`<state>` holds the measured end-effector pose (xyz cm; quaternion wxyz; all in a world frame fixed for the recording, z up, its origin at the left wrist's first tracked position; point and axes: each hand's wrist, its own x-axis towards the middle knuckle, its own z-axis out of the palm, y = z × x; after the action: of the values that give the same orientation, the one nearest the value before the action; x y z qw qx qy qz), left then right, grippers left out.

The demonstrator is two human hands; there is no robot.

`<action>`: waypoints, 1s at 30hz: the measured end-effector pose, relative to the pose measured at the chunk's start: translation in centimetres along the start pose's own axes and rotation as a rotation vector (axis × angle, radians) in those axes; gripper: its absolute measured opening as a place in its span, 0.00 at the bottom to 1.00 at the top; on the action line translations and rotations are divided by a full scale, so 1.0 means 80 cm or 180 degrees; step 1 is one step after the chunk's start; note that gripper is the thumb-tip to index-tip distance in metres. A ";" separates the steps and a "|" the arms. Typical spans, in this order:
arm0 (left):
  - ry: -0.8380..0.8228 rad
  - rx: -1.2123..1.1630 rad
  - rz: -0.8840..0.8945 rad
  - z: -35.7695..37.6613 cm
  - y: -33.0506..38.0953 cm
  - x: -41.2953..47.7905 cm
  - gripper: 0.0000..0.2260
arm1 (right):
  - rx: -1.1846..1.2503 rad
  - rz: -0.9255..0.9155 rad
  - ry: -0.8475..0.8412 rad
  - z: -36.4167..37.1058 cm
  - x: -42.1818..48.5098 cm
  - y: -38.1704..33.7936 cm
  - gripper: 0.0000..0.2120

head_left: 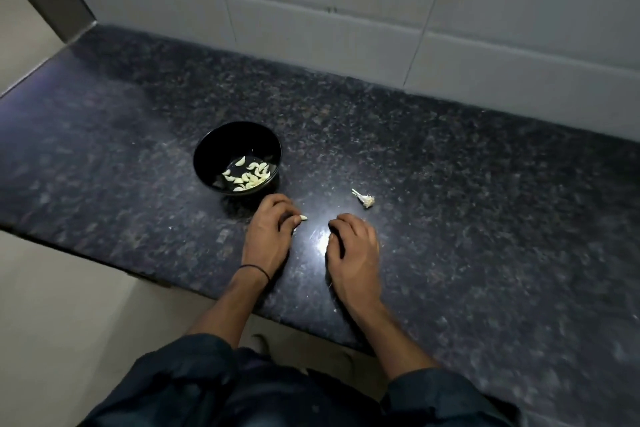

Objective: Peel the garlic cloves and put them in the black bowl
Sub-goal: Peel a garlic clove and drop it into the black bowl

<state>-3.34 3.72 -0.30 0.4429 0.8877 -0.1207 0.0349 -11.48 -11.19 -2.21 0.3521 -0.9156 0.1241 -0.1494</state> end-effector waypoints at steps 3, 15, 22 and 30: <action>0.0115 -0.0063 -0.0042 0.000 0.008 -0.004 0.03 | -0.0044 0.0001 -0.0014 0.001 0.000 0.000 0.11; 0.0794 -0.0508 0.0228 -0.049 0.043 0.015 0.04 | -0.0184 0.0034 0.0038 0.002 0.000 -0.004 0.11; 0.1104 0.0269 0.0081 -0.091 0.008 0.062 0.06 | -0.0264 0.0019 0.0084 0.003 -0.002 -0.007 0.10; 0.0901 0.0072 0.0059 -0.094 0.004 0.061 0.07 | -0.0278 -0.0012 0.0130 0.003 -0.002 -0.009 0.10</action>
<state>1.61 8.60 5.30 0.4451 0.8777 -0.0648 0.1651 -11.49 -10.49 -1.93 0.3089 -0.9270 0.1360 -0.1632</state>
